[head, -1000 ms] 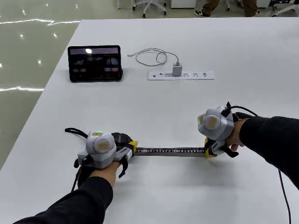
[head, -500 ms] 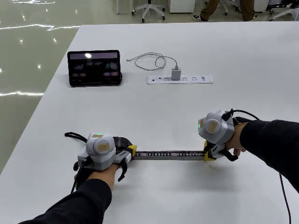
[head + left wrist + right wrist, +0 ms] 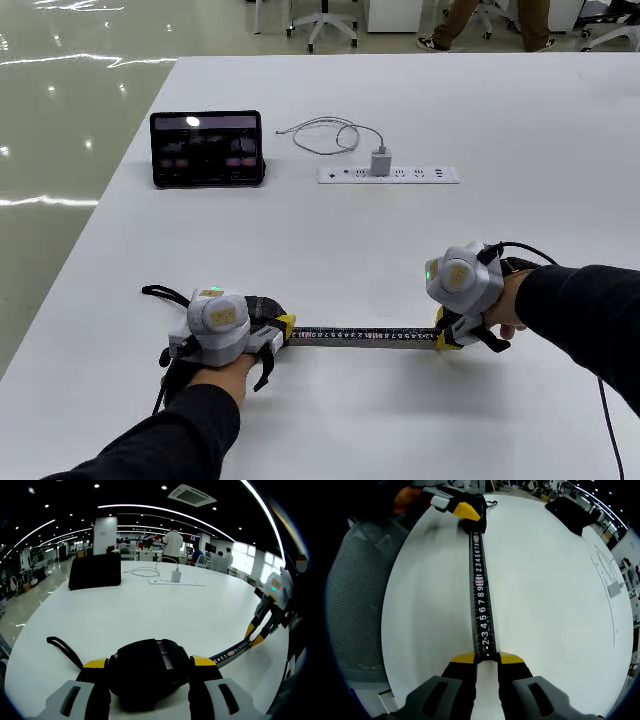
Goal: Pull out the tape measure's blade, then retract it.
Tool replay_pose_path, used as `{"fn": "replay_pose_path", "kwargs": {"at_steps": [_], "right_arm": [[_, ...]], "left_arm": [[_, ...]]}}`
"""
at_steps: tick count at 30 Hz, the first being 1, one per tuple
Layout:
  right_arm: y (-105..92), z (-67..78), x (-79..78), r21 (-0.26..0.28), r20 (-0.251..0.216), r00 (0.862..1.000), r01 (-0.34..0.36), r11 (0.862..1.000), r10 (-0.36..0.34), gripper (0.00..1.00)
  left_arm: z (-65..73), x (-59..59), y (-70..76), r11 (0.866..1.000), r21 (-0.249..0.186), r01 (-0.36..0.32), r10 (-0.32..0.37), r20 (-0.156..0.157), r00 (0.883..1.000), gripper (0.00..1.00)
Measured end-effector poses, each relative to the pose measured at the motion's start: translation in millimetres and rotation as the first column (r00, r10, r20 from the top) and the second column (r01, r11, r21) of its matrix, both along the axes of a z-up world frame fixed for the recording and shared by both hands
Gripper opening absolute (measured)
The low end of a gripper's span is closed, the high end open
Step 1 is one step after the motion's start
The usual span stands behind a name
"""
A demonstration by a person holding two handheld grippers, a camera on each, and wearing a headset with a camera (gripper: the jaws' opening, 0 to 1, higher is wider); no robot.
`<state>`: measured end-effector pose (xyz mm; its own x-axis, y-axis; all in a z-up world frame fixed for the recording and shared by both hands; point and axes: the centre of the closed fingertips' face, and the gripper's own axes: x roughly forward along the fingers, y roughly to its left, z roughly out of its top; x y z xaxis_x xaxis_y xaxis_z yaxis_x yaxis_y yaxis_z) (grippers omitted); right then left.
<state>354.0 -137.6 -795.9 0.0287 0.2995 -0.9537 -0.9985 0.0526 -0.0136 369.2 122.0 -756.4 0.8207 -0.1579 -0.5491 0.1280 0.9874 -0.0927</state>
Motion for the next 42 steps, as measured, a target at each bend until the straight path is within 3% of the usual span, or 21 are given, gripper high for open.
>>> {"fn": "replay_pose_path", "kwargs": {"at_steps": [42], "right_arm": [[35.2,0.3,-2.0,0.054,0.001,1.000,0.017,0.998,-0.017,0.11]], "left_arm": [[-0.1,-0.2,-0.8,1.000,0.002,0.011,-0.011,-0.013,1.000,0.59]]}}
